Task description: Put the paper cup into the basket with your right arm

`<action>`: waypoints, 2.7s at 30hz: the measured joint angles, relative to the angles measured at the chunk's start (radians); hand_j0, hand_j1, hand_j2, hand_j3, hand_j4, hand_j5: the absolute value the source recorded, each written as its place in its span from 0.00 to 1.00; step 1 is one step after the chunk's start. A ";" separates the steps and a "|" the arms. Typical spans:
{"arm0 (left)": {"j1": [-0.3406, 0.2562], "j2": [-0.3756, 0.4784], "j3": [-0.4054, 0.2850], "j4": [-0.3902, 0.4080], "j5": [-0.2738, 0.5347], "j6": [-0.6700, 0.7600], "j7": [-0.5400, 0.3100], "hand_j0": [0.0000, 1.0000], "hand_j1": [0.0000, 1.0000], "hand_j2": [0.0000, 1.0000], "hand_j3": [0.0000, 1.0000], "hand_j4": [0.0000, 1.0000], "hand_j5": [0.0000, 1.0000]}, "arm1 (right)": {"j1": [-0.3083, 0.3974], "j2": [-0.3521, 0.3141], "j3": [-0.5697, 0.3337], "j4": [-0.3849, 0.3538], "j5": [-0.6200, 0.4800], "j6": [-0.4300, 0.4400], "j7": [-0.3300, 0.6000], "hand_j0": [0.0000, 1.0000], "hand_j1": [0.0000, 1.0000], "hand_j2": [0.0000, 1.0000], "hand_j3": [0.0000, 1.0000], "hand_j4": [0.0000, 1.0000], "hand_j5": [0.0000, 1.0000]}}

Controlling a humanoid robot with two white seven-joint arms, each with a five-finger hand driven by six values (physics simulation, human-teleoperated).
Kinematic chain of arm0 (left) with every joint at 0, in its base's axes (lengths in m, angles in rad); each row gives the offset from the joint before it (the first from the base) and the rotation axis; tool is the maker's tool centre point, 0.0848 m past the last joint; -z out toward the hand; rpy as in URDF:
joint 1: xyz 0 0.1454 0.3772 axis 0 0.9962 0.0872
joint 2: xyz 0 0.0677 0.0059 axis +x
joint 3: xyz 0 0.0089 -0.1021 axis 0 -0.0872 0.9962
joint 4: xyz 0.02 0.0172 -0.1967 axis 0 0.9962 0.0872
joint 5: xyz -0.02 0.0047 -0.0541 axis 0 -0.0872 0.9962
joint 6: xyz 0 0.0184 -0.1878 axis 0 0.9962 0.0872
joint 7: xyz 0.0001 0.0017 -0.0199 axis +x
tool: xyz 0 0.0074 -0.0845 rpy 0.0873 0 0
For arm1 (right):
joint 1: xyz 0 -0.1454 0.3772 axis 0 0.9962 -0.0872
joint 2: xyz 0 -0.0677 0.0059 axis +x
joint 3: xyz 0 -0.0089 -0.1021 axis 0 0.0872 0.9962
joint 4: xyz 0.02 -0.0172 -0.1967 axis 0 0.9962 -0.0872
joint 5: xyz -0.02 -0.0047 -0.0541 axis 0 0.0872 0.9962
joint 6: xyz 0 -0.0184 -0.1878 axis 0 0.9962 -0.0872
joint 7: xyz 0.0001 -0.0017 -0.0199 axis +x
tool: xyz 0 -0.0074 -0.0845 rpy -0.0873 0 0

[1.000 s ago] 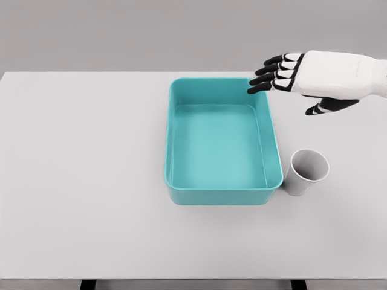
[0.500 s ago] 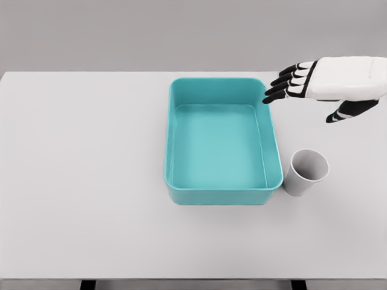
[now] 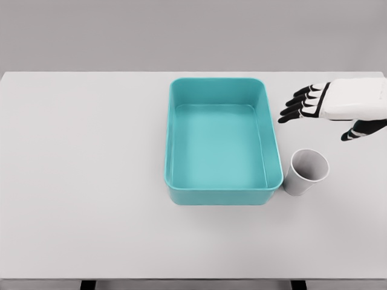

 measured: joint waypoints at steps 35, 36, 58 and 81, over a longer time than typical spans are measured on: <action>0.000 0.000 0.000 0.000 0.000 0.000 0.000 1.00 1.00 1.00 1.00 1.00 1.00 | 0.137 -0.063 0.004 0.002 -0.067 0.000 0.000 0.98 0.98 0.98 0.98 0.98 0.98; 0.000 0.000 0.000 0.000 0.000 0.000 0.000 1.00 1.00 1.00 1.00 1.00 1.00 | 0.139 -0.068 0.004 0.002 -0.075 -0.001 0.000 0.98 0.98 0.98 0.98 0.98 0.98; 0.000 0.000 0.000 0.000 0.000 0.000 0.000 1.00 1.00 1.00 1.00 1.00 1.00 | 0.251 -0.147 -0.040 0.017 -0.324 0.013 0.000 1.00 1.00 1.00 1.00 1.00 1.00; 0.000 0.000 0.000 0.000 0.000 0.000 0.000 1.00 1.00 1.00 1.00 1.00 1.00 | 0.437 -0.094 -0.040 0.196 -0.642 0.001 -0.059 1.00 1.00 1.00 1.00 1.00 1.00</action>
